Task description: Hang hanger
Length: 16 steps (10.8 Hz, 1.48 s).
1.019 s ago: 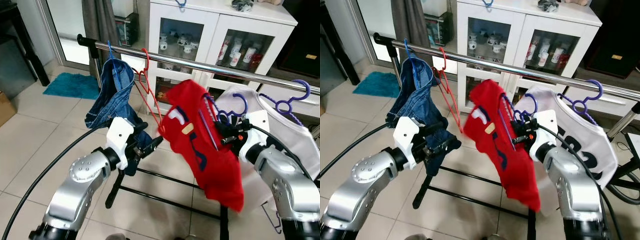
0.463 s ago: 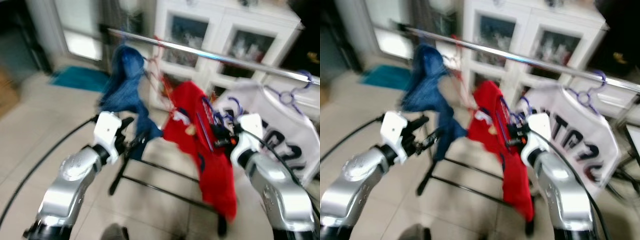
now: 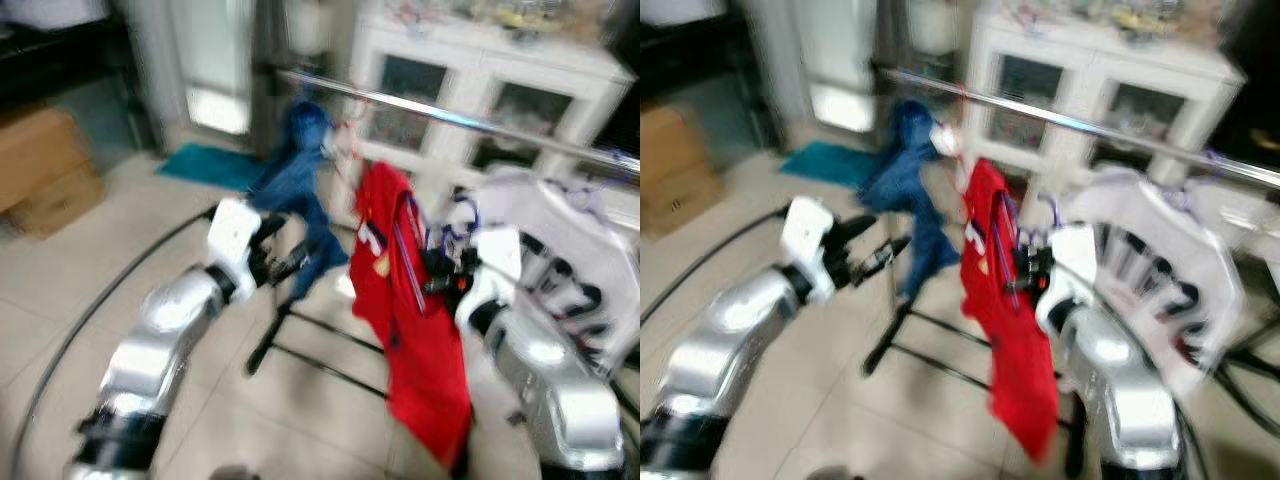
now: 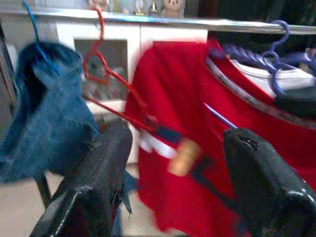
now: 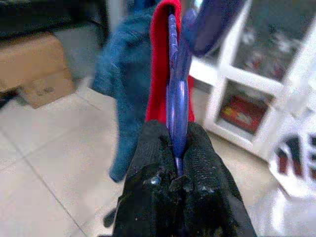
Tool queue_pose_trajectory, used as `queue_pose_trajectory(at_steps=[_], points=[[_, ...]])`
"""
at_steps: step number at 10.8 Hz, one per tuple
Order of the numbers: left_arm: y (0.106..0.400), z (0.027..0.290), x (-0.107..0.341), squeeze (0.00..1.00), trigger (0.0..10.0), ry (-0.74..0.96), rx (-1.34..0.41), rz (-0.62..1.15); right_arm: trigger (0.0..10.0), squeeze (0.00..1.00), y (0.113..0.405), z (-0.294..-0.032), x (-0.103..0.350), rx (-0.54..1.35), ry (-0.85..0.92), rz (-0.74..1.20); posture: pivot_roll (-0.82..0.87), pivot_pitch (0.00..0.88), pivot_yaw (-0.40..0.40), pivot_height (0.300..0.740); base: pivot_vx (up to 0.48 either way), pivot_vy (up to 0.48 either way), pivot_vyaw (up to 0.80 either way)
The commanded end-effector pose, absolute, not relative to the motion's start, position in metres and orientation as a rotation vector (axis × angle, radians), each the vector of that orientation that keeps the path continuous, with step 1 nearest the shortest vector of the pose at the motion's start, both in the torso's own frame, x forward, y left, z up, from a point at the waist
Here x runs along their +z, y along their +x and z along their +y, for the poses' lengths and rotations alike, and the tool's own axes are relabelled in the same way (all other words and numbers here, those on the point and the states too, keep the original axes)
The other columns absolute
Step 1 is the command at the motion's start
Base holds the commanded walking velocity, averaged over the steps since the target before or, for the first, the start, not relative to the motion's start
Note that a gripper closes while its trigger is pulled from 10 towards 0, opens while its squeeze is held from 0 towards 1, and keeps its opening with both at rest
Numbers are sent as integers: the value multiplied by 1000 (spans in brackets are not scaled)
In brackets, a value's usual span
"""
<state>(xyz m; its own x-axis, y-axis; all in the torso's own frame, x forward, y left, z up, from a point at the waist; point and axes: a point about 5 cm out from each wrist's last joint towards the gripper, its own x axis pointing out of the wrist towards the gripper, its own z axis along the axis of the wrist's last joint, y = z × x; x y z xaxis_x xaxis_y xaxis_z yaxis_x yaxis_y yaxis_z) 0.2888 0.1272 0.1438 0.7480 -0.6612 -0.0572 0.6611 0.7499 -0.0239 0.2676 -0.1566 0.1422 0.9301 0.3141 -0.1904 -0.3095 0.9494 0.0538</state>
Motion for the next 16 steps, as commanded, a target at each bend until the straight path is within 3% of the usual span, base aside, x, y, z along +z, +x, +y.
queue_pose_trajectory(at_steps=[1,3,4,5,6,10,12,14,16], points=[[295,123,141,1000,10000,-55,-734,110,0,0,270,-157,149,320,-1,170,61,0,-77,740,0,0,0],[305,113,127,1000,10000,-120,-736,224,0,0,274,-147,164,370,-86,115,46,0,-63,740,0,0,0],[311,108,118,937,10000,-127,-745,278,0,0,272,-141,172,398,-113,92,44,0,-57,740,0,0,0],[315,103,115,110,10000,-178,-776,298,0,0,270,-137,179,416,-119,75,41,0,-52,740,0,0,0],[317,94,123,0,10000,-279,-876,265,0,0,268,-132,182,440,-133,67,31,0,-40,740,0,0,0],[340,84,128,0,10000,-377,-892,251,0,0,261,-126,185,493,-175,68,-5,0,-9,740,0,0,0],[350,85,120,0,10000,-346,-832,287,0,0,257,-126,191,499,-164,53,-29,0,7,740,0,0,0],[351,82,121,0,0,-367,-857,272,0,0,256,-128,193,491,-160,51,-35,0,11,740,0,0,0],[351,81,115,0,0,-360,-862,273,0,0,255,-128,195,493,-152,48,-38,0,10,740,0,0,0]])
